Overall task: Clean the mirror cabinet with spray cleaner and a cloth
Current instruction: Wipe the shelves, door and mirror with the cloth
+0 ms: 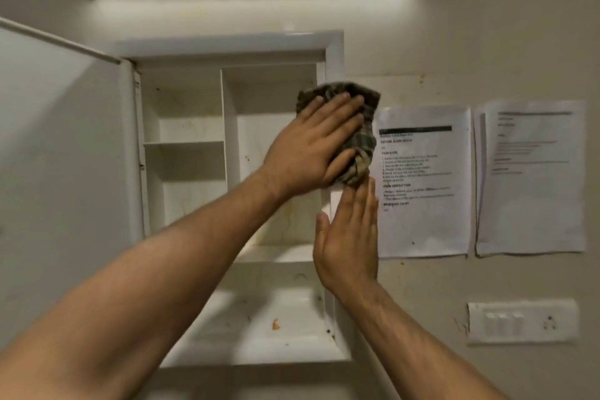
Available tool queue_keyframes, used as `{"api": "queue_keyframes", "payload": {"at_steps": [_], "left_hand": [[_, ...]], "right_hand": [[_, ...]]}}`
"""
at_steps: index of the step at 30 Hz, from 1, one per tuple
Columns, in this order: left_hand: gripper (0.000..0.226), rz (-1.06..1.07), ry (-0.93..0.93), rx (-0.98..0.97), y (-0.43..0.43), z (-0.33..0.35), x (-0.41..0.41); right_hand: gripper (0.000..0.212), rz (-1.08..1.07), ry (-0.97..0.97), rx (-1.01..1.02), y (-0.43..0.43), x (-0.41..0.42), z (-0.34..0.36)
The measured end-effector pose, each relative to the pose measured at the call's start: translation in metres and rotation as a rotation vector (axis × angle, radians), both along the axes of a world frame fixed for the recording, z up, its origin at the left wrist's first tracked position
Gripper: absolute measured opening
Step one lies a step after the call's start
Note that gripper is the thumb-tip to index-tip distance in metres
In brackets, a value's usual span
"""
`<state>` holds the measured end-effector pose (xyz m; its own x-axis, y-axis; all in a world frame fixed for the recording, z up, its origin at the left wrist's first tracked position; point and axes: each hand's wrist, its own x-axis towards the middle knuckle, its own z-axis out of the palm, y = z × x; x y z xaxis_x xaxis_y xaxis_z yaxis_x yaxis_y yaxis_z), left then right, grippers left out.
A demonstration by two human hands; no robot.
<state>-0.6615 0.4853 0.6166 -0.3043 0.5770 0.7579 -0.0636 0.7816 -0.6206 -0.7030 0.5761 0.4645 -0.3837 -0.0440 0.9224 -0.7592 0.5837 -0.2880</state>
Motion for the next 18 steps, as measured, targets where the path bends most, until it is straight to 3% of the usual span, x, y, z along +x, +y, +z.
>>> {"api": "queue_keyframes", "payload": {"at_steps": [3,6,8,11,15,18], "left_hand": [[0.055,-0.015,0.015,0.154,0.017,-0.021,-0.005],[0.054,-0.017,-0.105,-0.061,0.001,-0.045,-0.001],[0.056,-0.029,-0.047,-0.027,-0.010,-0.055,0.002],[0.055,-0.017,-0.031,0.116,0.005,-0.085,-0.003],[0.051,-0.056,-0.133,-0.080,-0.001,-0.104,-0.003],[0.049,-0.105,-0.061,0.185,0.004,-0.126,-0.008]], "right_hand": [[0.077,-0.136,0.103,0.220,-0.002,0.005,-0.037],[0.082,-0.173,0.130,0.369,0.004,0.006,-0.085],[0.082,-0.184,0.073,0.399,0.010,0.011,-0.114],[0.079,-0.180,0.004,0.409,0.016,0.025,-0.138],[0.074,-0.083,-0.058,0.365,0.028,0.041,-0.146],[0.065,0.091,-0.091,0.193,0.041,0.052,-0.138]]}}
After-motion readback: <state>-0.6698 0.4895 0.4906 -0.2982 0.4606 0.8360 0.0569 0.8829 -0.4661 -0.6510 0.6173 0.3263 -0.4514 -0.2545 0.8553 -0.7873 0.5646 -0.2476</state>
